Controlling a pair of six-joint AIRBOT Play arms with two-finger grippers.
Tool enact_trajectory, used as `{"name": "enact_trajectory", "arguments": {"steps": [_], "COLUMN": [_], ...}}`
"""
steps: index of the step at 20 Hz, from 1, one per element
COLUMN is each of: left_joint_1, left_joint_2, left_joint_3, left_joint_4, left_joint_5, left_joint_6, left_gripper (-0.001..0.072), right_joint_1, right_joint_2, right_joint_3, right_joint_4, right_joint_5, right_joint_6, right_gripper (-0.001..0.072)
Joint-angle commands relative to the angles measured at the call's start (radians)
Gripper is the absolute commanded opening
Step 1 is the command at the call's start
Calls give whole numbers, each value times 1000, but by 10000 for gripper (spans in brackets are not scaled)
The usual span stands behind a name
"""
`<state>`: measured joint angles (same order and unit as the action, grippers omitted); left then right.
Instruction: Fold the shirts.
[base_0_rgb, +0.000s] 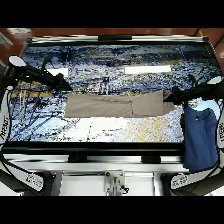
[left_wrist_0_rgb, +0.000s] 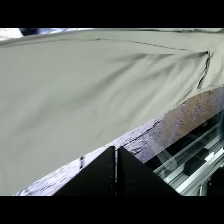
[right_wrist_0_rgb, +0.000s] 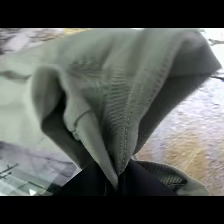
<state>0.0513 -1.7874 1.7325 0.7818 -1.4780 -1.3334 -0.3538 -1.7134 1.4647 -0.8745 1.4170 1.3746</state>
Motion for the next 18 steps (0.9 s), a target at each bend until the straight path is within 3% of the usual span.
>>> {"name": "enact_trajectory", "arguments": {"steps": [1, 4, 7, 11, 18], "left_joint_1": [-147, -304, -435, -597, -721], "left_joint_2": [-5, -29, -71, -105, -204], "left_joint_3": [0, 0, 0, 0, 1], "left_joint_4": [-5, -5, -6, -92, -165], "left_joint_5": [119, 234, 321, 484, 551], "left_joint_6": [0, -8, -78, -86, -138], "left_gripper": [44, 43, 43, 43, 42], "right_joint_1": [0, 0, 0, 0, 0], "right_joint_2": [93, 172, 254, 354, 502], "right_joint_3": [84, 109, 109, 109, 109], "right_joint_4": [-16, -59, -77, -77, -69], "right_joint_5": [137, 202, 262, 310, 415], "right_joint_6": [56, 92, 111, 126, 159], "right_gripper": [65, 65, 65, 65, 65]}}
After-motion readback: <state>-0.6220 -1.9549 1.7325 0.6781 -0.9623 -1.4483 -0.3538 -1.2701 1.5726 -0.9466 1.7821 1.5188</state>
